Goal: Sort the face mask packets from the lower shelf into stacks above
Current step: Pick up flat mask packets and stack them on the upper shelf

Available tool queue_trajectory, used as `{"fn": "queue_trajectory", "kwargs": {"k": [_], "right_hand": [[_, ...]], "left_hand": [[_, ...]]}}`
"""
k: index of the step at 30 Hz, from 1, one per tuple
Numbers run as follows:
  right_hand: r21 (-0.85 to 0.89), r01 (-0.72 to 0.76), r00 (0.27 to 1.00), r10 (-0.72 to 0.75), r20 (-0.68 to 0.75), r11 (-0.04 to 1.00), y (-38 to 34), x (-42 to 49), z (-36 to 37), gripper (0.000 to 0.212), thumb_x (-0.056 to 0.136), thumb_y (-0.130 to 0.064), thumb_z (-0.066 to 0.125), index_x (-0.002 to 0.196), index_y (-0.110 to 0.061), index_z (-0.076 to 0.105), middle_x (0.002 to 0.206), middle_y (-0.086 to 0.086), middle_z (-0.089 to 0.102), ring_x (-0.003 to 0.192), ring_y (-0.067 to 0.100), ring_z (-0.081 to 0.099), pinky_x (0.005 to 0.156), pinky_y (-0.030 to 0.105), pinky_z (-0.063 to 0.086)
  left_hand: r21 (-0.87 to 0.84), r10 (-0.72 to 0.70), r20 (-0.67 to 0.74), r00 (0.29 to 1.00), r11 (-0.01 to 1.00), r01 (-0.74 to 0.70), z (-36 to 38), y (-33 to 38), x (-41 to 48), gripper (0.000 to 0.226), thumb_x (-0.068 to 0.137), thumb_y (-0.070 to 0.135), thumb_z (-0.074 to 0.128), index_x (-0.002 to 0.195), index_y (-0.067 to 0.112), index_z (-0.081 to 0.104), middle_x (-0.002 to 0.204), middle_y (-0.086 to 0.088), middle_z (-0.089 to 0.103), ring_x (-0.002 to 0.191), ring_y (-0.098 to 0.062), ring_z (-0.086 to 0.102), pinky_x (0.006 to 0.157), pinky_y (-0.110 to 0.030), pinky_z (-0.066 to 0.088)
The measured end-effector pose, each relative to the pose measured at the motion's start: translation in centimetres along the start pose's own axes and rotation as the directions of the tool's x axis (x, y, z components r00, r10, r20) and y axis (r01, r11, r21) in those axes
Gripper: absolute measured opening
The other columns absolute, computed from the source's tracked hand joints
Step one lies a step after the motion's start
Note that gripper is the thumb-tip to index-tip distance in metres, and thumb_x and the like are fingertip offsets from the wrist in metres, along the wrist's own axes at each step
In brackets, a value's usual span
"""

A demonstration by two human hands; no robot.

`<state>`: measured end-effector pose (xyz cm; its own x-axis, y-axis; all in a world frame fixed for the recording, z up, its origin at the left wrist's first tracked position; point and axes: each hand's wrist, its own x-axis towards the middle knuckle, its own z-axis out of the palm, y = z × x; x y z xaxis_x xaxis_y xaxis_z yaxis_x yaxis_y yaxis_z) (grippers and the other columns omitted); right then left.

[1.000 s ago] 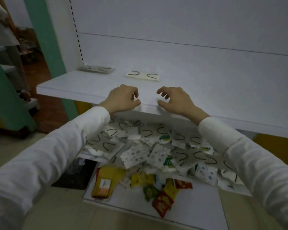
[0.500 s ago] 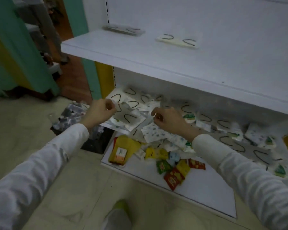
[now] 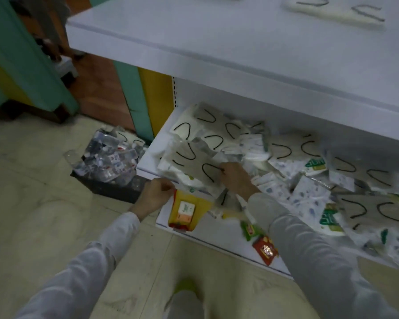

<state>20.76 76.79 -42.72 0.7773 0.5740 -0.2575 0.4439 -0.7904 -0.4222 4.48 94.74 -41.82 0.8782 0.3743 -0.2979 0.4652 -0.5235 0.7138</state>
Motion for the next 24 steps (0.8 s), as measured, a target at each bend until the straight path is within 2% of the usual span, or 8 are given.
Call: {"fn": "queue_trajectory", "kwargs": {"k": [3,5,8,14,16,19,21,24], "right_hand": [[-0.044,-0.016,0.999,0.014,-0.038,0.999,-1.0,3.2,1.4,0.036,0.094,-0.028,0.048,0.118,-0.002,0.056,0.114,0.020,0.060,0.107,0.036,0.056,0.080,0.036,0.045],[-0.117,-0.020,1.000,0.018,-0.018,0.993,-1.3,4.6,2.2,0.049,0.094,-0.033,0.048,0.132,-0.003,0.044,0.129,0.019,0.052,0.120,0.035,0.045,0.093,0.038,0.040],[-0.178,-0.010,1.000,0.015,0.027,0.984,-1.4,6.0,3.0,0.061,0.092,-0.034,0.052,0.142,-0.006,0.031,0.138,0.017,0.045,0.128,0.035,0.037,0.102,0.040,0.031],[-0.224,-0.039,0.999,0.038,-0.006,0.974,-1.7,7.0,3.0,0.076,0.080,-0.031,0.065,0.145,-0.016,0.029,0.130,0.014,0.045,0.124,0.033,0.034,0.098,0.041,0.031],[-0.156,-0.049,0.999,0.047,-0.016,0.987,-1.6,7.3,3.2,0.069,0.077,-0.026,0.067,0.139,-0.013,0.039,0.122,0.015,0.047,0.117,0.032,0.038,0.094,0.038,0.034],[0.079,-0.036,0.999,0.037,-0.009,0.996,-1.0,7.3,3.1,0.039,0.076,-0.020,0.066,0.111,-0.008,0.052,0.108,0.013,0.055,0.108,0.030,0.049,0.084,0.036,0.044],[0.240,-0.026,0.999,0.032,-0.020,0.970,-0.9,6.8,2.5,0.017,0.081,-0.015,0.063,0.084,-0.014,0.046,0.090,0.009,0.056,0.091,0.025,0.055,0.072,0.033,0.045],[0.374,0.006,0.995,0.031,-0.094,0.927,-0.5,6.1,1.1,0.025,0.086,-0.009,0.059,0.072,-0.015,0.039,0.075,0.006,0.050,0.077,0.021,0.050,0.061,0.029,0.036]], "left_hand": [[-0.139,-0.102,0.042,0.994,0.985,0.107,0.9,0.1,2.2,0.014,0.092,0.007,0.055,0.097,0.004,0.068,0.090,-0.008,0.061,0.077,-0.020,0.059,0.069,-0.027,0.048],[-0.274,-0.180,0.102,0.978,0.940,0.201,1.5,0.6,3.2,0.021,0.093,0.008,0.053,0.111,0.005,0.064,0.099,-0.009,0.061,0.078,-0.019,0.059,0.064,-0.027,0.051],[-0.327,-0.224,0.211,0.951,0.901,0.285,2.4,0.9,4.3,0.034,0.094,0.010,0.052,0.128,0.011,0.055,0.122,-0.006,0.055,0.104,-0.023,0.056,0.082,-0.035,0.052],[-0.344,-0.220,0.206,0.954,0.896,0.281,3.2,1.6,5.2,0.038,0.093,0.014,0.053,0.131,0.016,0.050,0.123,-0.001,0.051,0.092,-0.019,0.056,0.086,-0.039,0.052],[-0.374,-0.213,0.182,0.960,0.888,0.268,3.2,2.0,5.4,0.036,0.093,0.011,0.052,0.128,0.014,0.052,0.119,-0.003,0.052,0.095,-0.020,0.056,0.085,-0.037,0.052],[-0.416,-0.213,0.143,0.967,0.873,0.254,3.2,2.5,5.4,0.027,0.091,0.007,0.053,0.117,0.013,0.056,0.105,-0.006,0.055,0.089,-0.021,0.055,0.084,-0.040,0.053],[-0.437,-0.214,0.127,0.969,0.864,0.248,3.1,2.6,5.4,0.026,0.090,0.005,0.053,0.115,0.011,0.055,0.106,-0.007,0.055,0.090,-0.021,0.056,0.082,-0.039,0.053],[-0.487,-0.211,0.110,0.971,0.840,0.238,3.1,2.8,5.4,0.024,0.090,0.006,0.055,0.114,0.004,0.053,0.112,-0.014,0.058,0.090,-0.025,0.059,0.072,-0.035,0.053]]}}
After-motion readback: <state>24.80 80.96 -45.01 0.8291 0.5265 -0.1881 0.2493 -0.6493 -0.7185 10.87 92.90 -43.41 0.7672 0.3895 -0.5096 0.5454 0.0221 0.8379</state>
